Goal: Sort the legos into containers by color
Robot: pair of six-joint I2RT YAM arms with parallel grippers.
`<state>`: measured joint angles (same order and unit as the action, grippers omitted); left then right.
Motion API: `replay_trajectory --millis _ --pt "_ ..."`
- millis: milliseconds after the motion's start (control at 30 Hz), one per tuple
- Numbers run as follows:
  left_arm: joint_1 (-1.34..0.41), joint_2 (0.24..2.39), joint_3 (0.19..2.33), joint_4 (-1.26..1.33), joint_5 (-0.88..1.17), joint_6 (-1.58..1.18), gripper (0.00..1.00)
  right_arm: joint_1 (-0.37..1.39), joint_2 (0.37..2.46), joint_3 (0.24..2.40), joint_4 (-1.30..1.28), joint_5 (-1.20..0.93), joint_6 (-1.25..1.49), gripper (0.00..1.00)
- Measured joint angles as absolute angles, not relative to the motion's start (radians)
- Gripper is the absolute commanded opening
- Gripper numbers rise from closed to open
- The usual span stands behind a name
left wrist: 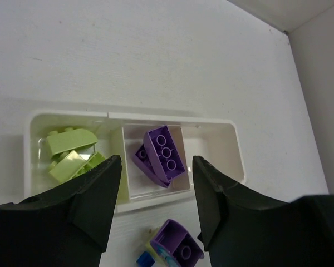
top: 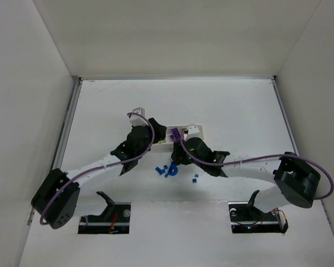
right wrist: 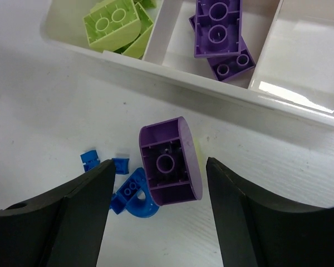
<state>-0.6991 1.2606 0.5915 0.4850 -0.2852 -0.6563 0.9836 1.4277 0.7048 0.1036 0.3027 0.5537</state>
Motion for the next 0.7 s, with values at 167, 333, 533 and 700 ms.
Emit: replay_trajectory --millis 167,333,533,700 --pt "-0.698 1.101 0.49 0.443 -0.289 -0.689 0.5 0.984 1.484 0.752 0.065 0.306 0.552 0.67" --pt "-0.691 0.984 0.415 0.392 -0.289 -0.726 0.5 0.984 1.555 0.801 0.009 0.325 0.546 0.54" --pt "-0.685 0.923 0.396 0.36 -0.287 -0.749 0.54 0.984 1.59 0.843 -0.025 0.371 0.543 0.31" --pt "-0.688 0.911 0.396 0.354 -0.27 -0.777 0.55 0.983 1.488 0.813 -0.031 0.388 0.553 0.31"
